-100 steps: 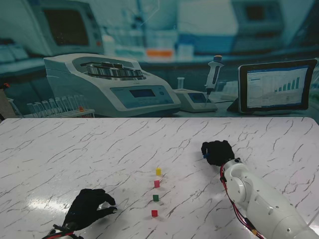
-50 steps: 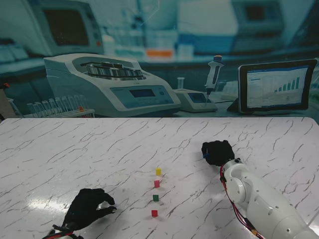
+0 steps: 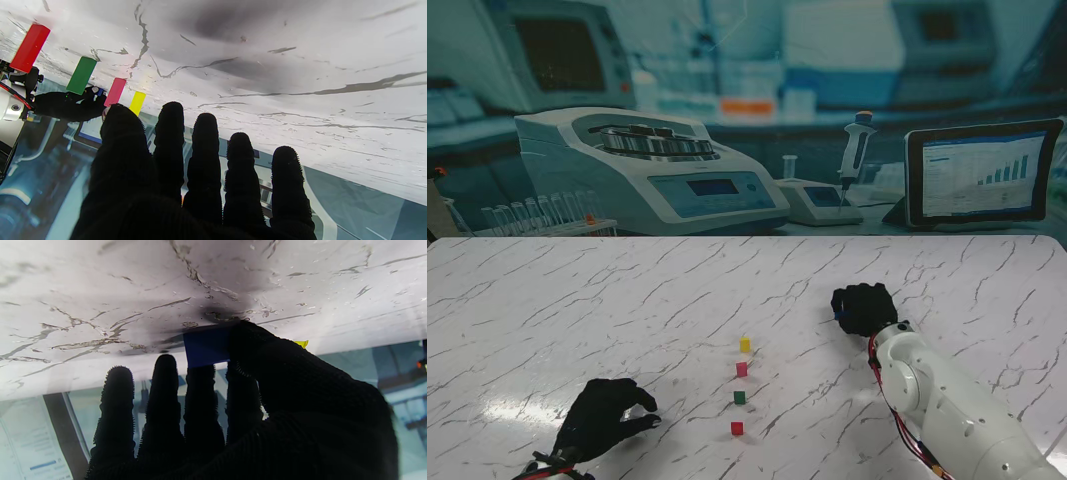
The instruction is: Arrange dominoes in a row
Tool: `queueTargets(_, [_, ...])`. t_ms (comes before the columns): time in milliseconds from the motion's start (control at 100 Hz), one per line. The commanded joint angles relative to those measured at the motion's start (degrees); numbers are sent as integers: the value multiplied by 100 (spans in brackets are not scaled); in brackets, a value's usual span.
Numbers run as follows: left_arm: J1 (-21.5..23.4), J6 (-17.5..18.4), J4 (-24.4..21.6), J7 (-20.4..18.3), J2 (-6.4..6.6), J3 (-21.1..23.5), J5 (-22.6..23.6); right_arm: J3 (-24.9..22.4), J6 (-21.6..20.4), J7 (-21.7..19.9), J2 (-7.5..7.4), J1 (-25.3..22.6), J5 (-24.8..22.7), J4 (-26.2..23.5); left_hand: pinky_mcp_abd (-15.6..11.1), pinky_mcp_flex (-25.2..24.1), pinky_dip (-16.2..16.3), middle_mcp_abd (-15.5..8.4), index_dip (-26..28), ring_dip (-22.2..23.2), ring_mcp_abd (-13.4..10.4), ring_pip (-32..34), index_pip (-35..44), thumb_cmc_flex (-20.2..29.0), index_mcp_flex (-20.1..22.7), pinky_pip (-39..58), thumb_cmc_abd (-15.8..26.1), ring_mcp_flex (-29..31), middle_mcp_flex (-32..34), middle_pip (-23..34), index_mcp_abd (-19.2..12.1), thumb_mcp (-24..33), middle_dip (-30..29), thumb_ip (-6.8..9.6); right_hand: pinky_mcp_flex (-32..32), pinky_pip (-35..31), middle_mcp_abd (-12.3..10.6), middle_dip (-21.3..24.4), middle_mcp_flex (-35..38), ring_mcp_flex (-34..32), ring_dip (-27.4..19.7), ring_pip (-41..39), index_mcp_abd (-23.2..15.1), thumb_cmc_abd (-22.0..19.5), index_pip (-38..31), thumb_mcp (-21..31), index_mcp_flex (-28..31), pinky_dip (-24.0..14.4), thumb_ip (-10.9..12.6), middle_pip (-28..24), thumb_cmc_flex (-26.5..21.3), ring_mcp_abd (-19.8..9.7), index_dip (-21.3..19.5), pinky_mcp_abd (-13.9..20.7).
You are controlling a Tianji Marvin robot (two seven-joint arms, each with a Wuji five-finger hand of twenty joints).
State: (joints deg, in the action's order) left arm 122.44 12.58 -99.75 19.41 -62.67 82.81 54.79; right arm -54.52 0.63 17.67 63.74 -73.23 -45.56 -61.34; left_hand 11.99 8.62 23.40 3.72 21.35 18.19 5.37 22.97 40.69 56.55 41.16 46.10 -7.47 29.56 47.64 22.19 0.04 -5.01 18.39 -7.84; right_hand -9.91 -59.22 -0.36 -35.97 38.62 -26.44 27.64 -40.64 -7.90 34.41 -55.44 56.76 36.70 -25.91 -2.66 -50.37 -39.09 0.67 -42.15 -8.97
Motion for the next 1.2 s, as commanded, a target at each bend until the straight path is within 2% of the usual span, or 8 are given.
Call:
queueTargets(0, [30, 135, 14, -45, -37, -18, -5, 33, 4, -14, 42, -100, -30, 57, -10, -17, 106, -121, -82, 73, -137, 116, 64, 218, 99, 202, -84, 135, 158, 99, -148, -147, 84, -159, 97, 51, 343, 325, -354, 233, 1, 66, -248, 24, -23, 176, 234, -53, 233, 477, 75, 89, -195, -76])
queueTargets(620, [22, 134, 26, 2, -37, -29, 22, -327, 130, -5, 25, -392, -232, -555, 9, -29, 111, -116, -116, 77, -128, 112, 76, 197, 94, 209, -59, 126, 154, 96, -141, -162, 79, -159, 429, 27, 454, 379, -1233, 882, -71, 147, -413, 147, 145, 143, 353, -131, 192, 512, 166, 195, -146, 33])
queueTargets(1190, [56, 147, 29, 58, -45, -12, 23, -557, 112, -92, 36, -716, -249, -1254, 48, -35, 118, -113, -102, 87, -115, 126, 58, 178, 114, 222, -46, 156, 177, 99, -113, -155, 79, -153, 1053, -163, 363, 356, -1476, 1313, -30, -68, -623, 388, 235, 241, 543, -93, 150, 554, 243, 212, 46, 37])
